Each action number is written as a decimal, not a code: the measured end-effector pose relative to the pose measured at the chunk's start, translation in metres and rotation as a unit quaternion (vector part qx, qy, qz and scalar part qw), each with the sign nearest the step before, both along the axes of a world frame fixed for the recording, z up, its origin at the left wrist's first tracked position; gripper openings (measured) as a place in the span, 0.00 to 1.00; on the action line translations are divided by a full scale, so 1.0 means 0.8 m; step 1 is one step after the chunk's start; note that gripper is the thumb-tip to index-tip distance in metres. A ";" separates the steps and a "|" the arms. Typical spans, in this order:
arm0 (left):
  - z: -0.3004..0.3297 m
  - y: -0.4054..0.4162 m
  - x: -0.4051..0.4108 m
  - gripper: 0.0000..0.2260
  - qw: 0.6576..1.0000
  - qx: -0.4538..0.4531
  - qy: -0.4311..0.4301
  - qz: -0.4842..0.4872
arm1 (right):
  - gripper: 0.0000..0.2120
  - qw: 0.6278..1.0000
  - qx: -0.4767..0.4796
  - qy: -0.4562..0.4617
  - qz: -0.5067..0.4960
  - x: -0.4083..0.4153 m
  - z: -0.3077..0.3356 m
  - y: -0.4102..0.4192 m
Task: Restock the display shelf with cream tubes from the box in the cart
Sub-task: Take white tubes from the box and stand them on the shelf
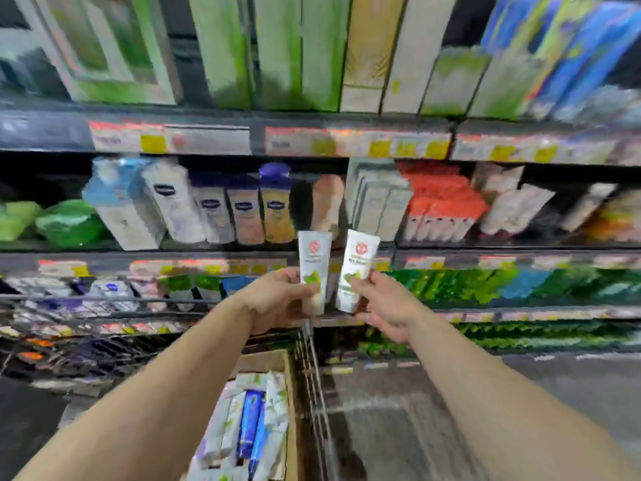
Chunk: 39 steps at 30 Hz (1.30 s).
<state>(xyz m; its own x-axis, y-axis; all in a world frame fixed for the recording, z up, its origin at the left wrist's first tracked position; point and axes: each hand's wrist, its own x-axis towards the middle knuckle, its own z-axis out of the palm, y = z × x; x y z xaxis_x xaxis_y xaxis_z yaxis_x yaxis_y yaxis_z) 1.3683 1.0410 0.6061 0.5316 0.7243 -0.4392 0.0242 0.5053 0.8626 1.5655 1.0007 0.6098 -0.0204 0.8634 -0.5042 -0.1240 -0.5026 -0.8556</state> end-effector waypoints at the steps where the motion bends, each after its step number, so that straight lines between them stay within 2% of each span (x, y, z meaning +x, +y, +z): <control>1: 0.018 0.001 0.030 0.12 1.000 0.020 0.008 -0.013 | 0.12 1.000 0.014 0.016 -0.016 0.030 0.017 -0.006; 6: 0.091 -0.020 0.216 0.14 0.991 0.112 0.020 -0.067 | 0.11 0.993 0.081 0.036 -0.075 0.209 0.090 -0.062; 10: 0.143 -0.053 0.380 0.15 0.979 0.170 0.018 -0.114 | 0.13 0.986 0.122 -0.045 -0.101 0.363 0.143 -0.119; 14: 0.190 -0.083 0.522 0.16 0.964 0.222 -0.016 -0.145 | 0.09 0.968 0.166 -0.108 -0.154 0.493 0.189 -0.172; 20: 0.237 -0.092 0.675 0.08 0.951 0.260 -0.022 -0.164 | 0.08 0.941 0.208 -0.146 -0.223 0.629 0.225 -0.209; 25: 0.246 -0.050 0.769 0.11 0.941 0.305 -0.022 -0.148 | 0.12 0.926 0.213 -0.158 -0.270 0.730 0.226 -0.196; 31: 0.276 0.027 0.883 0.10 0.919 0.374 -0.029 -0.118 | 0.10 0.894 0.230 -0.190 -0.335 0.860 0.233 -0.145; 37: 0.306 0.082 0.988 0.11 0.900 0.426 -0.022 -0.083 | 0.11 0.879 0.255 -0.239 -0.323 0.966 0.268 -0.081; 39: 0.304 0.094 1.012 0.11 0.899 0.431 0.008 -0.074 | 0.09 0.867 0.254 -0.281 -0.324 0.994 0.271 -0.055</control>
